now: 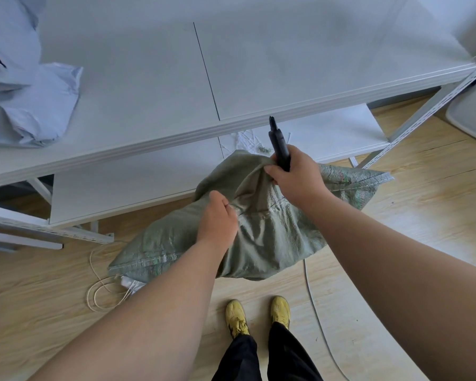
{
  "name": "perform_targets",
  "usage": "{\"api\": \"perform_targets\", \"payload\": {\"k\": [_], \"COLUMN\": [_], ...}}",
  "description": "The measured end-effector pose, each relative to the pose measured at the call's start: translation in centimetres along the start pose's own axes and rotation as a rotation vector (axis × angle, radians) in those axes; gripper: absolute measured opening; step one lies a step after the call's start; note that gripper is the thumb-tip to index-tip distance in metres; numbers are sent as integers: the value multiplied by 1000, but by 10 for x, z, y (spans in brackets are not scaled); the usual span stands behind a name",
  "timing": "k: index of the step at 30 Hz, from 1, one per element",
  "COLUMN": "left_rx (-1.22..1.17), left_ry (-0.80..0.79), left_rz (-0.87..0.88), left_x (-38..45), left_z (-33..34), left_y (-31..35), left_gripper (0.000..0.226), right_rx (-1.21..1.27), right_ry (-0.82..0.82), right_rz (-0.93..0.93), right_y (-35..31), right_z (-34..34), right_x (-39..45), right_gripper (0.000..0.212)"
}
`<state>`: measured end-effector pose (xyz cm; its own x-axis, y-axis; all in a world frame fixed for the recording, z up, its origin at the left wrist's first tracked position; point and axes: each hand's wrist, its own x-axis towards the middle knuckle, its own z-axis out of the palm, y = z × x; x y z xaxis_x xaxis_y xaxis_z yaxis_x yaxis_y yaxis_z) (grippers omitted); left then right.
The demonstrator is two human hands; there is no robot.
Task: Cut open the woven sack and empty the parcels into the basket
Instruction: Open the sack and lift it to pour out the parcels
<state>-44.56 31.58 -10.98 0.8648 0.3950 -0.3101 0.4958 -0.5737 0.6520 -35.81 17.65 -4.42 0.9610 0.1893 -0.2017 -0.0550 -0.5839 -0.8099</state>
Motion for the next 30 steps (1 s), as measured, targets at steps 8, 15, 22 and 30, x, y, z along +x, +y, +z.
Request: {"api": "perform_targets", "payload": {"k": [8, 15, 22, 30], "left_rx": [292, 6, -126, 643], "left_ry": [-507, -648, -472, -264], "left_rz": [133, -149, -219, 140], "left_x": [-13, -15, 8, 6], "left_z": [0, -7, -31, -40], "left_y": [-13, 4, 16, 15], "left_gripper": [52, 31, 33, 37], "right_rx": [-176, -338, -435, -642], "right_ry": [-82, -259, -479, -111], "right_rz": [0, -44, 70, 62], "right_y": [17, 42, 33, 26], "right_z": [12, 26, 2, -27], "right_x": [-2, -20, -22, -21], "right_gripper": [38, 11, 32, 8]}}
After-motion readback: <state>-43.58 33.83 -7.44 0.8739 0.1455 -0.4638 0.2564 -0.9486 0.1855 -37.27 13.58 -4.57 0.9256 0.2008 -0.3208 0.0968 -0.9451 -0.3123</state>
